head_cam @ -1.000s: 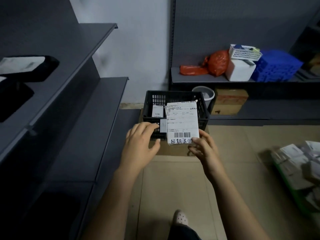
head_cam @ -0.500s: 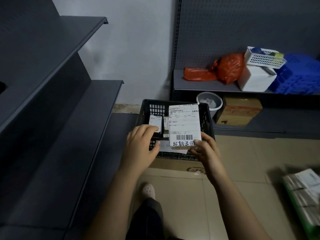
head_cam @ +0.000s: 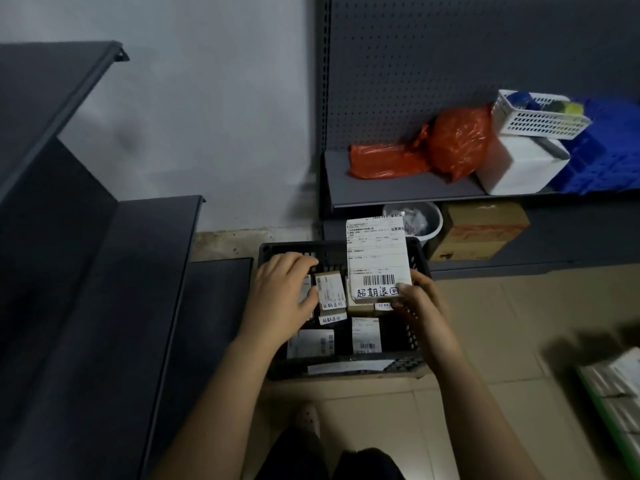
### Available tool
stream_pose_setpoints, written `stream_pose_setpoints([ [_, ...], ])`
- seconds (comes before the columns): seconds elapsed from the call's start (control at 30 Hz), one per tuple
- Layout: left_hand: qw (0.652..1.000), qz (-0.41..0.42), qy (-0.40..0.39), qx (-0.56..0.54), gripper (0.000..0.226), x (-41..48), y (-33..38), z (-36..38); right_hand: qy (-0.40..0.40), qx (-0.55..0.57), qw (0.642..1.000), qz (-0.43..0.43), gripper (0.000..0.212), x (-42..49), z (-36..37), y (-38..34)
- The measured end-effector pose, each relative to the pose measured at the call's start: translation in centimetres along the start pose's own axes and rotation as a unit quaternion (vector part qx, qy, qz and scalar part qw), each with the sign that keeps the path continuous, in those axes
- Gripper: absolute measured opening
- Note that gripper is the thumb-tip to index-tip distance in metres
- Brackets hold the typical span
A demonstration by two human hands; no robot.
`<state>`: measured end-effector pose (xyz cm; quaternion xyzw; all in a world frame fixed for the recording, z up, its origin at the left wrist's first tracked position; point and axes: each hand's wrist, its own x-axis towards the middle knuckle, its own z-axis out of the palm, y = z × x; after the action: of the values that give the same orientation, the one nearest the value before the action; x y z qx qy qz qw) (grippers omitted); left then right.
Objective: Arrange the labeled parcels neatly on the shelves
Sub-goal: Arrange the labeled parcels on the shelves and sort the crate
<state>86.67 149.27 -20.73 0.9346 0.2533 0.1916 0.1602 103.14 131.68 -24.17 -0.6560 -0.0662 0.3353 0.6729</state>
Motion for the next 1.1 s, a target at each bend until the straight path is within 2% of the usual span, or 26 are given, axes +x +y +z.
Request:
stream_pose_setpoints([
  [0.13,0.998,-0.006,-0.056,0.012,0.040,2.9,-3.6,5.1,0.019,0.002,0.999,0.034,0.035,5.0,-0.4,2.3],
  [0.33,0.988,-0.053,-0.142,0.005,0.040,4.8,-8.1,14.8,0.032,-0.008,0.991,0.131,0.045,12.6,-1.3,8.8],
  [0.57,0.975,-0.086,-0.206,-0.012,0.039,5.6,-12.1,26.3,0.032,-0.010,0.977,0.212,0.033,20.6,-2.1,17.0],
  [0.77,0.948,-0.131,-0.288,-0.014,0.062,5.0,-14.8,33.7,0.033,0.015,0.966,0.255,0.041,25.7,-3.0,22.9],
  [0.87,0.936,-0.148,-0.318,-0.023,0.073,4.7,-15.7,36.6,0.007,-0.002,0.961,0.275,0.043,27.6,-3.3,25.3],
  [0.97,0.935,-0.151,-0.320,-0.030,0.079,4.5,-16.2,38.4,-0.012,-0.079,0.956,0.282,0.054,29.1,-3.6,26.8],
  [1.03,0.940,-0.152,-0.303,-0.048,0.076,4.5,-16.5,39.2,-0.027,-0.161,0.946,0.280,0.069,29.6,-3.5,27.1],
  [1.1,0.941,-0.154,-0.296,-0.057,0.073,4.8,-17.0,39.6,-0.039,-0.189,0.942,0.275,0.077,30.0,-3.2,27.2],
])
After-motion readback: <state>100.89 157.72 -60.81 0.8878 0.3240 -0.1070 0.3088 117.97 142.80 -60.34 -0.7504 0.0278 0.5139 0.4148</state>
